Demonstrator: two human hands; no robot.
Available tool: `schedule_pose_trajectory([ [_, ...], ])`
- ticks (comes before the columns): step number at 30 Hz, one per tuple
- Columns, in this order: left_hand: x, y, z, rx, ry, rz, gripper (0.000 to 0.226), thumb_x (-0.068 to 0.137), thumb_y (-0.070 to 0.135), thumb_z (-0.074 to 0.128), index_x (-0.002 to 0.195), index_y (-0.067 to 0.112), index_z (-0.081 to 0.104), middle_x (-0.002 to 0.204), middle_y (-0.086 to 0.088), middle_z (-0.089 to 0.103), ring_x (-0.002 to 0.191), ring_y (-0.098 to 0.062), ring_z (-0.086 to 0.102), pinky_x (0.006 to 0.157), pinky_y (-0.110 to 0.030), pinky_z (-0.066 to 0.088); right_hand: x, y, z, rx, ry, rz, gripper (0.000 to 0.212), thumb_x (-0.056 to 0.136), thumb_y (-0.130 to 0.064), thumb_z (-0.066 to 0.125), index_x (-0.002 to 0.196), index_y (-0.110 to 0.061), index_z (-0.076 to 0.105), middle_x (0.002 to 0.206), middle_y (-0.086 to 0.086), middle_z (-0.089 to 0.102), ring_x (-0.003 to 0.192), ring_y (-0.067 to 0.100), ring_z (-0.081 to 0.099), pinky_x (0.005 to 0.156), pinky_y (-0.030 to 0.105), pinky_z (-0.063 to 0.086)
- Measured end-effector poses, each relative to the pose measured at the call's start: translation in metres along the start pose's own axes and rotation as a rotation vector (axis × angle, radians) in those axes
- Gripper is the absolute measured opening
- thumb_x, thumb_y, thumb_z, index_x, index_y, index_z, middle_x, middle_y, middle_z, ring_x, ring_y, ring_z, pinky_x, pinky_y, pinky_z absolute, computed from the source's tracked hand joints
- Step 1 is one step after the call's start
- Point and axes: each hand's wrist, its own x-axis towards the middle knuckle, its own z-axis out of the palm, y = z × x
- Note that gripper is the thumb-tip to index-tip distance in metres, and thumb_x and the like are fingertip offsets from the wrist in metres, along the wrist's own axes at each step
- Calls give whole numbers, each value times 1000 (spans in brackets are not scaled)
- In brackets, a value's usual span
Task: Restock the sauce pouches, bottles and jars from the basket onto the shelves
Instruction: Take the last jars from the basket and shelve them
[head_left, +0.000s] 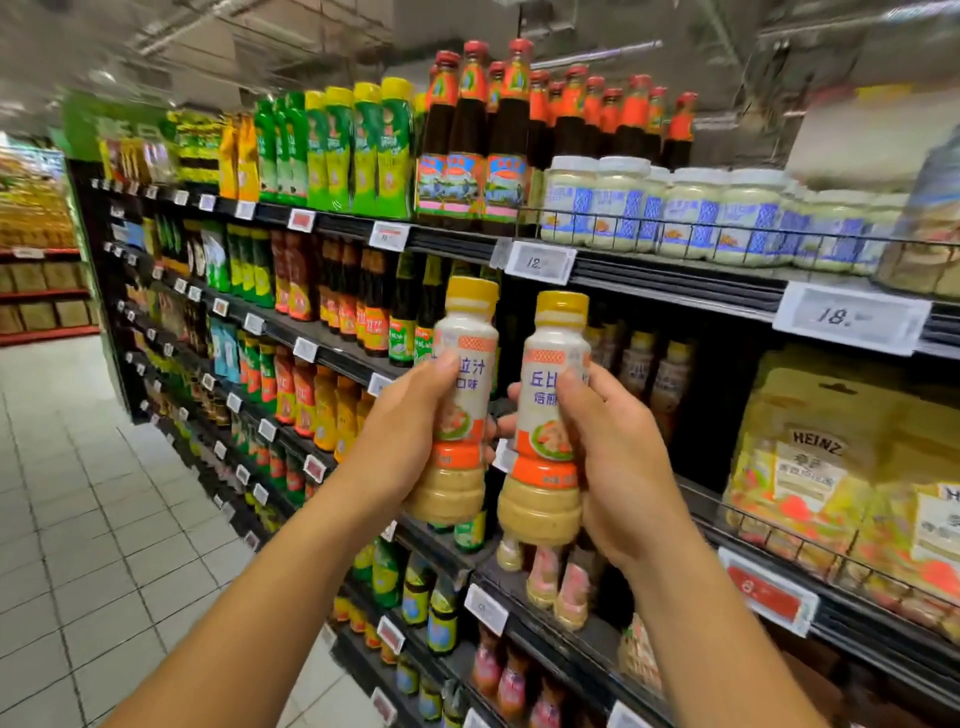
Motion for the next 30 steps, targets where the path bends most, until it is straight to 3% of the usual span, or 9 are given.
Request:
schedule_pose_trajectory([
  [3, 36, 4, 5, -5, -18, 44, 49, 88, 51, 55, 97, 4, 60, 69, -10, 68, 57, -21, 67, 54, -32, 55, 32, -2, -11, -17, -8, -25, 25, 88, -37, 62, 104, -20, 71, 96, 13, 76, 81, 27, 74, 79, 49, 60],
  [9, 89, -7, 13, -31, -79, 73, 54, 85, 52, 48, 105, 3, 61, 71, -12, 67, 59, -25, 66, 58, -34, 57, 71, 0, -35, -69, 22, -51, 28, 89, -36, 62, 109, -17, 67, 97, 10, 76, 82, 23, 74, 71, 33, 59],
  [17, 141, -55, 11, -103, -210, 34, 73, 74, 60, 58, 110, -4, 58, 73, -15, 68, 61, -26, 68, 56, -32, 56, 93, 28, -65, -174, 142, -35, 33, 84, -52, 71, 105, -27, 72, 105, 12, 75, 87, 26, 75, 73, 35, 60],
  [22, 172, -91, 12, -99, -295, -37, 57, 84, 51, 52, 104, -2, 60, 77, -17, 70, 64, -28, 69, 61, -36, 57, 96, 49, -84, -260, 245, -21, 40, 81, -53, 72, 113, -28, 69, 107, 11, 75, 91, 27, 75, 72, 32, 58],
  [26, 195, -110, 19, -43, -371, -49, 45, 87, 50, 49, 100, 9, 62, 77, -11, 72, 67, -24, 72, 57, -31, 57, 98, 55, -100, -294, 375, -20, 47, 77, -55, 76, 114, -28, 69, 108, 11, 75, 92, 29, 75, 70, 31, 58],
  [28, 205, -116, 25, 9, -424, -25, 46, 87, 52, 49, 103, 11, 62, 84, -14, 74, 75, -25, 74, 64, -32, 59, 99, 54, -108, -304, 448, -32, 47, 76, -53, 77, 112, -24, 69, 106, 12, 75, 91, 29, 75, 70, 32, 58],
  [30, 213, -122, 32, 48, -481, -4, 52, 87, 53, 51, 109, 6, 61, 95, -17, 73, 88, -31, 72, 80, -41, 58, 100, 55, -115, -329, 517, -41, 49, 76, -49, 75, 113, -18, 66, 104, 12, 76, 91, 29, 75, 71, 33, 58],
])
